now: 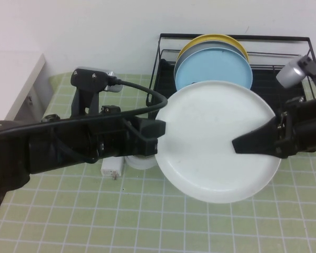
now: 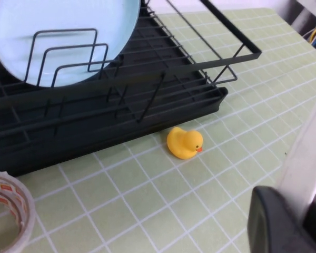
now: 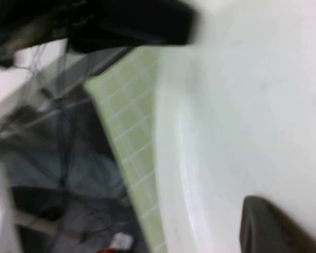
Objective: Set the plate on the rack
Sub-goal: Hand over the plate, then place the plate on the rack
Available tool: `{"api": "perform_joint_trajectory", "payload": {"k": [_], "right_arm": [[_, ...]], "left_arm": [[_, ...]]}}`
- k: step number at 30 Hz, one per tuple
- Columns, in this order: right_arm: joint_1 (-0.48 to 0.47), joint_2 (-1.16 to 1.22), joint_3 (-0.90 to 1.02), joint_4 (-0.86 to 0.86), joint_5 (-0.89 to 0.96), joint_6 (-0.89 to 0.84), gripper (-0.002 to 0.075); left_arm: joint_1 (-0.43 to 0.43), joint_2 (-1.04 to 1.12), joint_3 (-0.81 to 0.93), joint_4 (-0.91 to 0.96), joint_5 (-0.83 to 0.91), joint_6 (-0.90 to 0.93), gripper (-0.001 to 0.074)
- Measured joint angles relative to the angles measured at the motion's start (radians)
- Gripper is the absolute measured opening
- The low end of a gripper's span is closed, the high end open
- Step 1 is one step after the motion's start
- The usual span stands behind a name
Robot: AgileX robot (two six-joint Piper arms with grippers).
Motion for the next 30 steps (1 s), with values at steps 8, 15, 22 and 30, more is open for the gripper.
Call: {"api": "perform_joint_trajectory", "payload": {"k": [8, 15, 22, 30], "right_arm": [[0.0, 0.022, -0.053, -0.014, -0.095, -0.119, 0.0155], [-0.013, 0.14, -0.361, -0.202, -0.032, -0.168, 0.0155], [-0.067, 0.387, -0.782, -0.279, 0.152, -0.196, 0.0154], [-0.088, 0.676, -1.239, -0.281, 0.254, -0.215, 0.0153]], "left_arm": [[0.065, -0.004, 0.0, -0.002, 0.038, 0.002, 0.039], [0.158, -0.069, 0.0, 0.112, 0.051, -0.197, 0.0389], [0.214, -0.082, 0.004, 0.539, 0.204, -0.599, 0.0036], [0.214, -0.082, 0.077, 0.546, 0.33, -0.649, 0.0003]]}}
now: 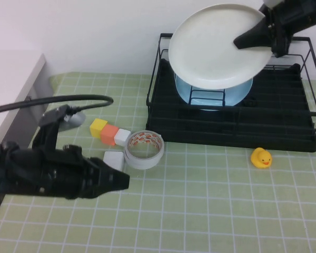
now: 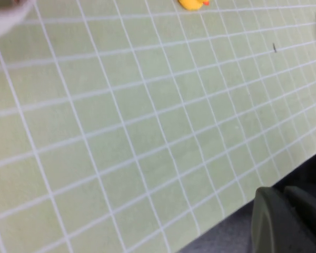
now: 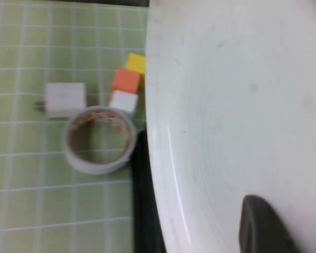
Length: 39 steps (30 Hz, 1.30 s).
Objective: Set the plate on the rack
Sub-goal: Place the plate on the rack
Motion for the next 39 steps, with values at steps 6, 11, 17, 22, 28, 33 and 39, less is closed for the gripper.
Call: {"api": "perform_joint_trajectory", "payload": {"k": [6, 11, 17, 22, 28, 33, 39], "right_arm": [[0.0, 0.161, -0.204, 0.0, -0.008, 0.0, 0.0153], [0.0, 0.232, -0.254, -0.011, -0.072, -0.016, 0.0153], [0.0, 0.286, -0.256, -0.014, -0.144, -0.049, 0.0153], [0.0, 0.311, -0.256, -0.017, -0.156, -0.081, 0.0153], [0.0, 0.341, -0.256, -0.018, -0.172, -0.085, 0.0153], [0.0, 0.354, -0.256, -0.016, -0.187, -0.062, 0.0153], [0.0, 0.359, -0.256, -0.009, -0.243, 0.013, 0.0293]], "left_arm": [[0.0, 0.0, 0.083, -0.095, 0.0, 0.058, 0.0], [0.0, 0.0, 0.135, -0.129, 0.0, 0.104, 0.0], [0.0, 0.0, 0.147, -0.138, -0.002, 0.125, 0.0], [0.0, 0.0, 0.147, -0.138, -0.006, 0.139, 0.0], [0.0, 0.0, 0.147, -0.138, -0.015, 0.14, 0.0], [0.0, -0.001, 0.147, -0.138, -0.016, 0.142, 0.0], [0.0, -0.001, 0.147, -0.136, -0.016, 0.15, 0.0]]}}
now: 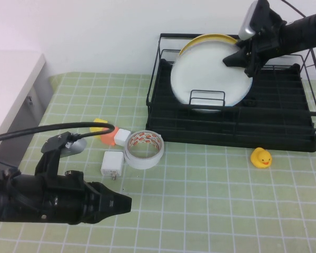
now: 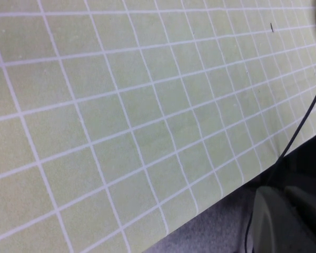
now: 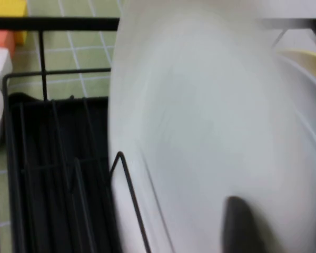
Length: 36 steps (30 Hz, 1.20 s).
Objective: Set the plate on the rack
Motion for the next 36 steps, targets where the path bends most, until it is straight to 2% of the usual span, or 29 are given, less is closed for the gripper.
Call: {"api": "perform_joint_trajectory", "payload": {"k": [3, 5, 10, 13, 17, 21, 25, 29, 36], "right_arm": [[0.0, 0.0, 0.0, 0.003, 0.002, 0.014, 0.0391], [0.002, 0.0, 0.0, 0.003, 0.002, 0.018, 0.0417], [0.002, -0.007, 0.0, -0.002, 0.004, 0.083, 0.0435], [0.002, -0.045, 0.0, -0.046, 0.002, 0.188, 0.0428], [0.0, -0.144, 0.0, -0.188, 0.013, 0.377, 0.0346], [-0.001, -0.246, 0.0, -0.29, 0.114, 0.522, 0.0183], [-0.001, -0.331, 0.0, -0.287, 0.24, 0.58, 0.0042], [-0.001, -0.416, 0.008, -0.21, 0.261, 0.638, 0.0011], [0.023, -0.589, 0.114, -0.164, 0.261, 0.661, 0.0008]], "left_arm": [[0.0, 0.0, 0.0, 0.017, 0.004, 0.002, 0.0], [0.0, 0.0, 0.0, 0.028, 0.015, 0.002, 0.0], [0.0, -0.021, 0.018, 0.033, 0.026, 0.002, 0.0], [0.0, -0.073, 0.05, 0.038, -0.005, 0.002, 0.0], [0.0, -0.204, 0.103, 0.08, -0.068, -0.026, 0.0], [0.0, -0.413, 0.16, 0.185, -0.161, -0.115, 0.0], [0.0, -0.625, 0.217, 0.287, -0.232, -0.24, 0.0], [0.0, -0.816, 0.265, 0.391, -0.24, -0.374, 0.0], [0.0, -1.07, 0.347, 0.597, -0.209, -0.633, 0.0]]}}
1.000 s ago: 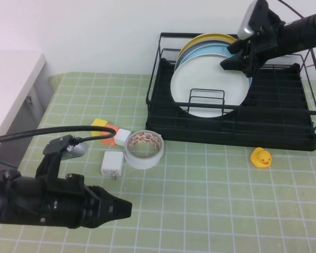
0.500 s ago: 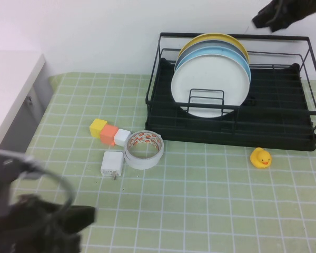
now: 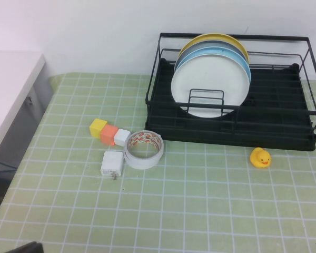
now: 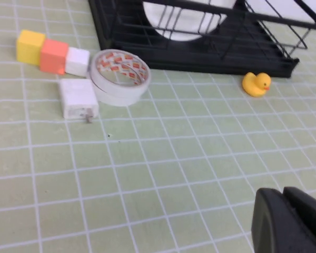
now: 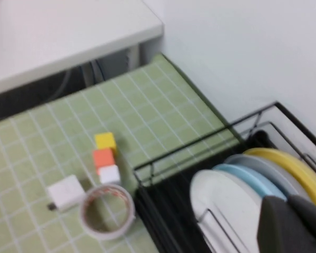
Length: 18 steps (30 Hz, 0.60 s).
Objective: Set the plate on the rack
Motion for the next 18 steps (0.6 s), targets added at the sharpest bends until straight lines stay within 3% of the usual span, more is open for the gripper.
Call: {"api": "perform_joint_trajectory", "payload": {"k": [8, 18], "right_arm": [[0.111, -0.237, 0.201, -0.026, -0.041, 0.011, 0.0009], [0.325, -0.63, 0.756, -0.087, -0.49, 0.007, 0.0009]], "left_arm": [[0.0, -0.094, 0.034, 0.024, -0.07, -0.043, 0.0], [0.0, -0.096, 0.034, 0.027, -0.074, -0.047, 0.0]]}}
